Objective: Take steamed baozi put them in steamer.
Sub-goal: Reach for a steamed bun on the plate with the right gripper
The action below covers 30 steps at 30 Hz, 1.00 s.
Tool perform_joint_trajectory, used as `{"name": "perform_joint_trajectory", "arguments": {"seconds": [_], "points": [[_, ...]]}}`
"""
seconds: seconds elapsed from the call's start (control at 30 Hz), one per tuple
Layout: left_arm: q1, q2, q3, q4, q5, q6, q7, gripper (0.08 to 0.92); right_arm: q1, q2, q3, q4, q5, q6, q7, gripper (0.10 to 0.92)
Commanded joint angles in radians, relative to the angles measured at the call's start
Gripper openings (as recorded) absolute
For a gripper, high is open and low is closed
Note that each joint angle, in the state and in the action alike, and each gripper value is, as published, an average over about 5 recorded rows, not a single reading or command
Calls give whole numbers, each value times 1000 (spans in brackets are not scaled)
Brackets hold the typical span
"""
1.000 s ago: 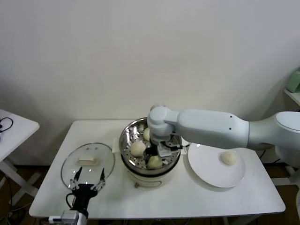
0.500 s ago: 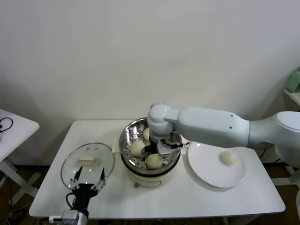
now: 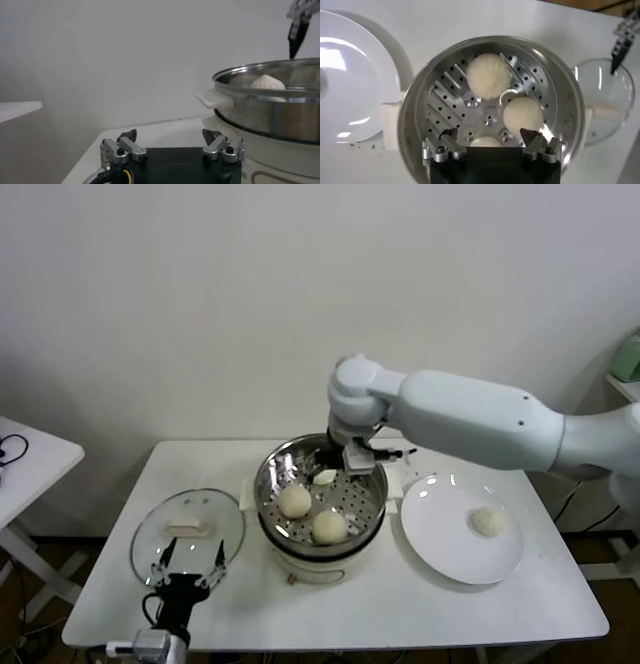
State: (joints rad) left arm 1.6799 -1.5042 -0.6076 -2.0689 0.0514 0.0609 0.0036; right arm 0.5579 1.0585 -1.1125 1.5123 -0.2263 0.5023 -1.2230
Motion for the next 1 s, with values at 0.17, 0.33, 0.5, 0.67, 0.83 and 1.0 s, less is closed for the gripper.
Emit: {"name": "perform_joint_trajectory", "arguments": {"seconds": [0.17,0.33,0.5,0.67,0.83,1.0], "points": [[-24,35,17,-13,-8,20,14,823,81,-383,-40,-16,378,-452,20,823],[-36,51,36,-18,-6,32,20,823,-141,-502,143,-151,345,-521,16,823],[-42,56,39,-24,-4,42,27,823,-340,-574,263,-220,250,-516,-5,823],[-45,57,38,-23,-4,43,28,823,-433,-567,313,-287,83,-457,-23,823],[-43,51,37,-24,-2,43,29,823,-474,-485,335,-392,-39,-416,-35,823],[-39,42,36,-23,0,44,28,823,-524,-388,378,-497,-81,-407,-18,823]]}}
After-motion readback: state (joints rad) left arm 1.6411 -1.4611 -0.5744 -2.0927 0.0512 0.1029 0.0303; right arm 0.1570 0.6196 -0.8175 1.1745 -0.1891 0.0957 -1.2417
